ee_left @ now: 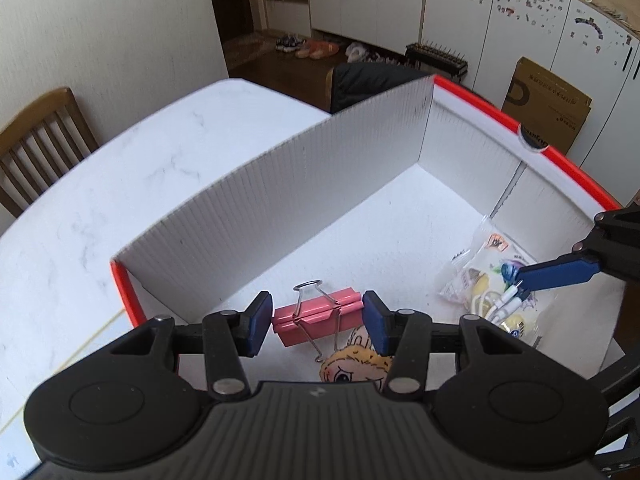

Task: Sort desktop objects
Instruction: 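Open both tools to release the clip and cable into the box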

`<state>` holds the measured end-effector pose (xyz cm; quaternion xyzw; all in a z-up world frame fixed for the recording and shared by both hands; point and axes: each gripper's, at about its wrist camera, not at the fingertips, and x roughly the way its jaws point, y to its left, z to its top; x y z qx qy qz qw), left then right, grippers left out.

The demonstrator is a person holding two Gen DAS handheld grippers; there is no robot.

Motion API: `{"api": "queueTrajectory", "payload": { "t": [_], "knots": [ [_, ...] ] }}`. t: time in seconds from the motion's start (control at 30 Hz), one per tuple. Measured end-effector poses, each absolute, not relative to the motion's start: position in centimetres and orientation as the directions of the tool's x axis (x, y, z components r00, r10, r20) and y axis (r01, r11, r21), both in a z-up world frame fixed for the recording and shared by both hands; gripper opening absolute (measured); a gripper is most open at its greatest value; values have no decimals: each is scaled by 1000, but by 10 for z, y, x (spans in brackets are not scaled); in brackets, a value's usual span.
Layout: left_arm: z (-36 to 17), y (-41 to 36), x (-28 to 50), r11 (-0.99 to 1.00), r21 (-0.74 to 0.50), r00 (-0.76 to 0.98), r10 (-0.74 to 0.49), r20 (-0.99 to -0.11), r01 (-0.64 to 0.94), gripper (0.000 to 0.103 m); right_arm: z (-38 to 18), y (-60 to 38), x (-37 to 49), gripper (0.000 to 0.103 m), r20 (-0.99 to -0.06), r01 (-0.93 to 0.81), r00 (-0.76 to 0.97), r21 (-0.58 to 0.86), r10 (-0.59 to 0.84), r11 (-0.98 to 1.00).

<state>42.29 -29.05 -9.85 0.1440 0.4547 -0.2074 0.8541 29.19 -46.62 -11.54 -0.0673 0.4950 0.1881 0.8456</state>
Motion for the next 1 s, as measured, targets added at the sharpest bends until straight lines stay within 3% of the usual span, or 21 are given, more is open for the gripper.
{"api": "queueTrajectory", "payload": {
  "t": [0.2,0.37,0.53,1.0],
  "knots": [
    [-100,-292,423,870,52,487,-224,-844,490,48,-115,-469,295,74,-862,-383,432,90,265,919],
    [-97,-290,420,873,55,505,-227,-833,484,48,-111,-470,293,83,-853,-393,440,97,280,914],
    [-84,-287,412,867,44,529,-262,-807,497,62,-103,-471,287,85,-841,-409,459,87,287,909],
    [-41,-260,360,863,6,605,-349,-715,505,62,-63,-474,251,86,-772,-414,550,79,318,907]
  ]
}}
